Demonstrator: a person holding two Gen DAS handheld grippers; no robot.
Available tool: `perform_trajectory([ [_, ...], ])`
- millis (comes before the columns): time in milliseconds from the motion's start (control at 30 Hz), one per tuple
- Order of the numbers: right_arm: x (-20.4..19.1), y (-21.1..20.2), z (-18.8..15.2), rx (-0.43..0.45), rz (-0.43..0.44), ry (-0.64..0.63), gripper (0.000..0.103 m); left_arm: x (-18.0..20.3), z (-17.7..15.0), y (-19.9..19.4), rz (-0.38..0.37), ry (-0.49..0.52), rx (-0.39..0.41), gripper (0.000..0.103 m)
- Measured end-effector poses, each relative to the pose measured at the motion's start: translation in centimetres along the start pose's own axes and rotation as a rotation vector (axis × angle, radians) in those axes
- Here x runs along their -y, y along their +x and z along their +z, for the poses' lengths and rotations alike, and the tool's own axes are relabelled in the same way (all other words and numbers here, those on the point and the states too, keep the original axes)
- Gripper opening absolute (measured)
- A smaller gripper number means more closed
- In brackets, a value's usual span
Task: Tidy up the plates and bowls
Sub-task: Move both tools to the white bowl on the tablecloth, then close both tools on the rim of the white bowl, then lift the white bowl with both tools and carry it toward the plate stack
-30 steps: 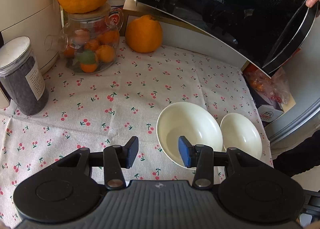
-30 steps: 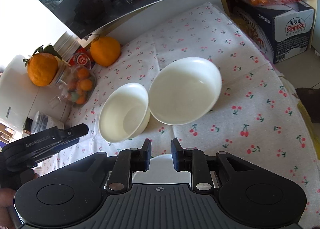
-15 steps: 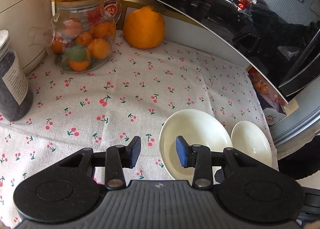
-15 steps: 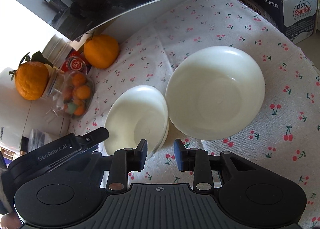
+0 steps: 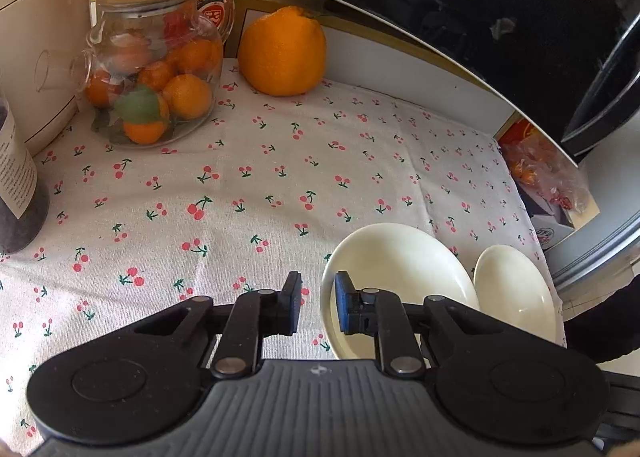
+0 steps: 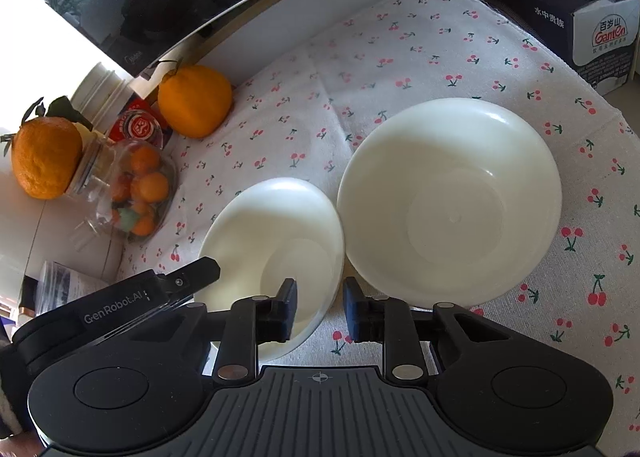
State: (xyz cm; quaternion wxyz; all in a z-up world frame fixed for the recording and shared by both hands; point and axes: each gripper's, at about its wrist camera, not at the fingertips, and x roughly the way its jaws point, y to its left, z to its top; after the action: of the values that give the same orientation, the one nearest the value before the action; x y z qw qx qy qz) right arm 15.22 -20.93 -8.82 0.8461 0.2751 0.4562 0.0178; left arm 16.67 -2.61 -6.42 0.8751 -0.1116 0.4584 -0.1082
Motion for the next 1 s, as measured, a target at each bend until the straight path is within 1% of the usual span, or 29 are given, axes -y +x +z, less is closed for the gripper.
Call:
perform_trajectory([
  [33, -0.1, -0.1, 0.0, 0.001, 0.002, -0.011, 0.018, 0.3, -0.1, 0.0, -0.003, 0.014, 0.0, 0.012],
  [133, -0.2, -0.3, -0.1, 0.008, -0.005, -0.025, 0.017, 0.8, -0.3, -0.2, 0.011, 0.047, 0.015, 0.011],
  [400, -0.2, -0.7, -0.1, 0.01, -0.009, -0.038, 0.017, 0.9, -0.6, -0.6, 0.013, 0.053, 0.019, 0.009],
  [767, -0.9, -2.7, -0.3, 0.053, 0.002, -0.101, 0.017, 1.8, -0.8, -2.7, 0.013, 0.07, 0.071, 0.009],
  [1000, -1.0, -6.0, -0.5, 0.111, 0.014, -0.156, 0.018, 2.8, -1.4, -5.6, -0.043, 0.066, 0.102, 0.009],
])
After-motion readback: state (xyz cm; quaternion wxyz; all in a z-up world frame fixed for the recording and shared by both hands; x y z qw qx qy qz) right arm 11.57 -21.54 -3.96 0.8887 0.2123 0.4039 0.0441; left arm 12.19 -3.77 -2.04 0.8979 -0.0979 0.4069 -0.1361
